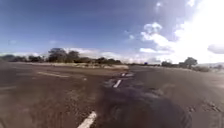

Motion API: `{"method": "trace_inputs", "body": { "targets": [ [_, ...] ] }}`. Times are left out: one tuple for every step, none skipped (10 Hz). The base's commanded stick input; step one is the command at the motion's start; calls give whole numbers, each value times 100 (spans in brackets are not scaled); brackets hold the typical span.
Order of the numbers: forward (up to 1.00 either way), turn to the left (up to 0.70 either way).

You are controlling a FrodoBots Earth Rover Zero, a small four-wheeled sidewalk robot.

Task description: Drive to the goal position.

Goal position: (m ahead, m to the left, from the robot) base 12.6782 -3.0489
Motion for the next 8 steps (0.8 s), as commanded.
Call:
{"method": "trace_inputs", "body": {
  "targets": [
    [50, 0],
    [50, 0],
    [50, 0],
    [50, 0],
    [50, 0],
    [50, 0],
    [50, 0],
    [50, 0]
  ]
}}
